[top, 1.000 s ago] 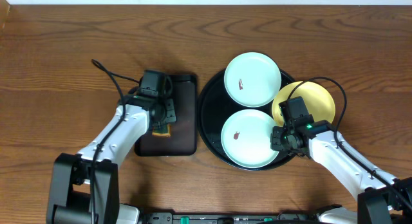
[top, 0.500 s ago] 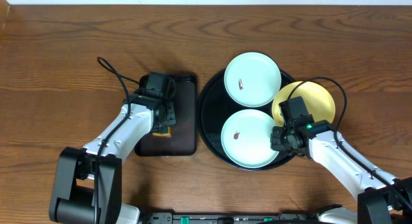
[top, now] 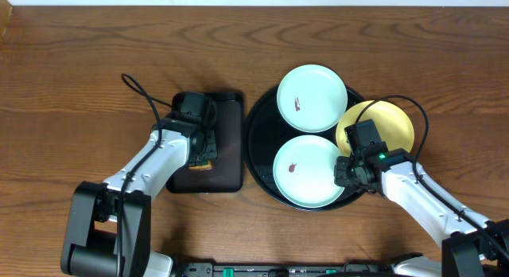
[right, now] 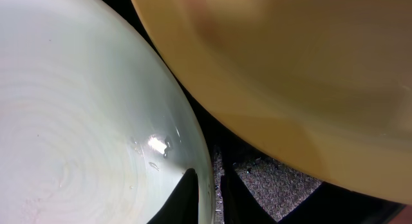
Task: Clean dirty plates on tray and stack at the side
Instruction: 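Close the left gripper on the sponge's middle and pinch it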
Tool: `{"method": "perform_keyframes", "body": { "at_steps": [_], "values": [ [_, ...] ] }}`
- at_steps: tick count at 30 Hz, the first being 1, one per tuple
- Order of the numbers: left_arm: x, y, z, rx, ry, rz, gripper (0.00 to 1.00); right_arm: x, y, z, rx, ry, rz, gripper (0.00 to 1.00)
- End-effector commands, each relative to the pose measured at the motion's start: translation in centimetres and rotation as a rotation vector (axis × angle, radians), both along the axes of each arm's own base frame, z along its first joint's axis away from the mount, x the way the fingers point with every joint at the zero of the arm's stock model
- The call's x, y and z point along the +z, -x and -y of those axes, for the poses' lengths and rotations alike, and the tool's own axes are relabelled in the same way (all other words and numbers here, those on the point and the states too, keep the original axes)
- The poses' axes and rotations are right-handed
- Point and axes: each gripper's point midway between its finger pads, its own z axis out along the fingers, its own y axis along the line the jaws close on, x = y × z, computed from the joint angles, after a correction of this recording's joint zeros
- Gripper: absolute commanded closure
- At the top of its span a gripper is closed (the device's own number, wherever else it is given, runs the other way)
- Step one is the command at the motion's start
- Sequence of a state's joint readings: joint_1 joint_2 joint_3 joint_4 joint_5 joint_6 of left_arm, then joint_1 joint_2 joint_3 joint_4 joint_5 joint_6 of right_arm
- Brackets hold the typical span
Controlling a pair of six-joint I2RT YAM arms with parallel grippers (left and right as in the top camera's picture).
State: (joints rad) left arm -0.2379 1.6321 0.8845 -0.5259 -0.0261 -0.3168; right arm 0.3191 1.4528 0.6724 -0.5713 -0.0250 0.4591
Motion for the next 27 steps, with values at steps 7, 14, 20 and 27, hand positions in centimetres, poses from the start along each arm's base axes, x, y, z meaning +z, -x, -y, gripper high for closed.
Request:
{"method": "perform_keyframes", "body": {
  "at_steps": [7, 14, 20, 27],
  "values": [
    [-0.9, 0.8, -0.3, -0.005, -0.022, -0.032, 0.50, 0.2, -0.4, -0.1, 0.018, 0.016, 0.013, 0.87],
    [-1.5, 0.9, -0.3, 0.001, -0.013, -0.018, 0.51, 0.2, -0.4, -0.1, 0.018, 0.016, 0.013, 0.87],
    [-1.4, 0.0, -0.1, 0.002, -0.003, 0.022, 0.81, 0.2, -0.4, -0.1, 0.018, 0.016, 0.013, 0.87],
    [0.4, -1.2, 0.2, 0.002, 0.013, 0.084, 0.68, 0.2, -0.4, -0.1, 0.018, 0.016, 0.013, 0.87]
  ]
}}
